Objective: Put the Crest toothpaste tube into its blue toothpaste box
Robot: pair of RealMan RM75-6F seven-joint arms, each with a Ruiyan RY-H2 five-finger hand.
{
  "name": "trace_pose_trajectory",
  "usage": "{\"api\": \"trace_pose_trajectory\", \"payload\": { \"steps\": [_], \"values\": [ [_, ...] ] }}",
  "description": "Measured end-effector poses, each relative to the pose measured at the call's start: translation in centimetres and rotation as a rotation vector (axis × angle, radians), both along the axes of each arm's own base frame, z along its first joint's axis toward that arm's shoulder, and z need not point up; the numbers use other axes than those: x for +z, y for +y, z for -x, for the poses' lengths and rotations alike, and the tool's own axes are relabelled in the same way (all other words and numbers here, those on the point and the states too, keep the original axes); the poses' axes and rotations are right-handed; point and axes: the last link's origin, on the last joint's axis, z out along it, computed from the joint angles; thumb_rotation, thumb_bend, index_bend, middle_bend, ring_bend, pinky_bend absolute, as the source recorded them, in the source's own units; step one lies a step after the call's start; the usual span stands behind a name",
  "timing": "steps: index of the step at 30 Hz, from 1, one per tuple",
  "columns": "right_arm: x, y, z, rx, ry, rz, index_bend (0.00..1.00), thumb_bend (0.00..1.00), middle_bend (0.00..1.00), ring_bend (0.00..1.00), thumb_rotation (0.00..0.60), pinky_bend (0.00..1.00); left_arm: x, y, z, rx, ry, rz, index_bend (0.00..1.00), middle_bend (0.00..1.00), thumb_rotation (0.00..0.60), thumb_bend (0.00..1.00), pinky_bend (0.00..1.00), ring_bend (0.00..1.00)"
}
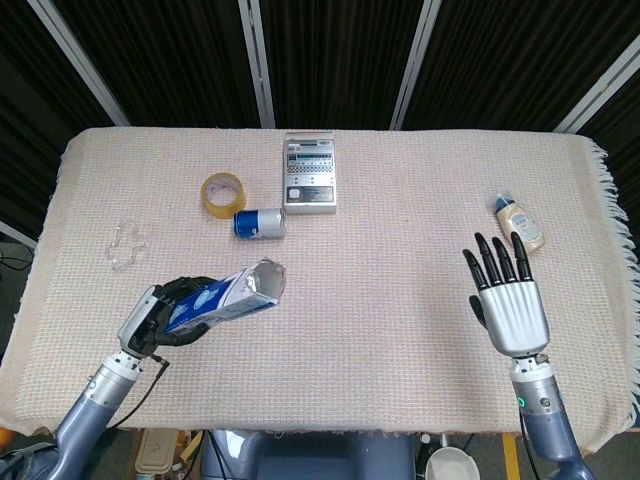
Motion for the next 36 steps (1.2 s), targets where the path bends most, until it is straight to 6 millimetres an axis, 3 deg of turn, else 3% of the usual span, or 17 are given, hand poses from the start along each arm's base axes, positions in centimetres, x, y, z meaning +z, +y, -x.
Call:
{"api": "trace_pose_trajectory", "payload": {
  "steps": [5, 9, 18, 29, 36],
  "values": [
    [0.0, 0.1, 0.3, -0.004, -0.001, -0.002, 0.24, 0.24, 0.13, 0.15, 0.6, 0.0, -1.3, 0.2, 0.6, 0.034, 0.263, -0.086, 0.5, 0.53, 0.6, 0.41, 0.29, 0.23],
    [-0.1, 0.2, 0.5, -0.009, -0.004, -0.005, 0.24, 0.24, 0.13, 0.15, 0.6, 0.0, -3.5, 0.2, 1.2, 0.075, 0.451, -0.079, 0.5, 0.53, 0.6, 0.41, 0.28, 0.22],
    [-0.1, 0.3, 1.1, -0.021, -0.013, -0.012, 0.24, 0.24, 0.13, 0.15, 0.6, 0.0, -7.9, -0.2, 1.6, 0.086, 0.58, 0.014, 0.49, 0.53, 0.6, 0.41, 0.28, 0.22],
    [-0.3, 0.3, 2.1, -0.037, -0.023, -0.022, 0.24, 0.24, 0.13, 0.16, 0.6, 0.0, -9.0, -0.1, 1.2, 0.062, 0.628, 0.01, 0.49, 0.51, 0.6, 0.37, 0.27, 0.21],
    [-0.5, 0.3, 2.6, -0.046, -0.049, -0.028, 0.24, 0.24, 0.13, 0.16, 0.6, 0.0, -8.7, 0.3, 0.7, 0.039, 0.759, -0.099, 0.49, 0.51, 0.6, 0.37, 0.27, 0.21]
  ]
}}
